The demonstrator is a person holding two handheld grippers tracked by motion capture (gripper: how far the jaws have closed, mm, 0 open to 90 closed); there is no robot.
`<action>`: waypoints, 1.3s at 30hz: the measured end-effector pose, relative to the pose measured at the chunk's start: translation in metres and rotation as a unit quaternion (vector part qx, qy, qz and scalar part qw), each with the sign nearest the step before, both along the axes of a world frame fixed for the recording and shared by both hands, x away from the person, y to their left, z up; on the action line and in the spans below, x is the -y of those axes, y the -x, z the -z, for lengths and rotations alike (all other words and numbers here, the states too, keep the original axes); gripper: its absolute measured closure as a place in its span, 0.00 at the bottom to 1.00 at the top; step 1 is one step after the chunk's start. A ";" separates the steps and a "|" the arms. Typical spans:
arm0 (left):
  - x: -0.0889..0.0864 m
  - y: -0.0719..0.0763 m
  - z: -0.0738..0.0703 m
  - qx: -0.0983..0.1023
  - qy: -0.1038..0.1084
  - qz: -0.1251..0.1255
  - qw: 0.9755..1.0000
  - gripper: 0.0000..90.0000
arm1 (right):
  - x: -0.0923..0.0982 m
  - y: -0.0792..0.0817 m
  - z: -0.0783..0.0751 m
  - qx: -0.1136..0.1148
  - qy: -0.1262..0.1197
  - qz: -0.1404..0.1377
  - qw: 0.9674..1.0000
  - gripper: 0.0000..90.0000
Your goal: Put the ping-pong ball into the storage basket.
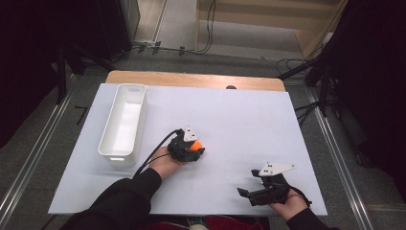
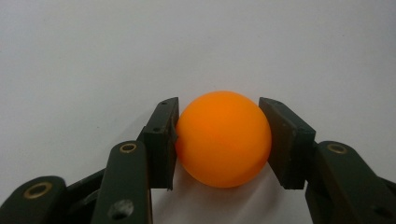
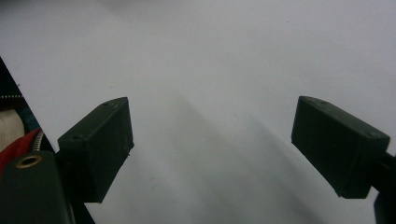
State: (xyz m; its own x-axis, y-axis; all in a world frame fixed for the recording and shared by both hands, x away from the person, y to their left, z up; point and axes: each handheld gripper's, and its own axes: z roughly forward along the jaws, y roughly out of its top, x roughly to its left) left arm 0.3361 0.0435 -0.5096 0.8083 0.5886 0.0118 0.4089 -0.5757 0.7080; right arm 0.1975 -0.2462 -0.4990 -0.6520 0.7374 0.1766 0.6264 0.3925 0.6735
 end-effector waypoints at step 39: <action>-0.019 0.005 -0.032 -0.023 0.039 0.009 0.999 0.56 | 0.001 0.000 -0.001 0.001 -0.002 0.005 1.000 0.13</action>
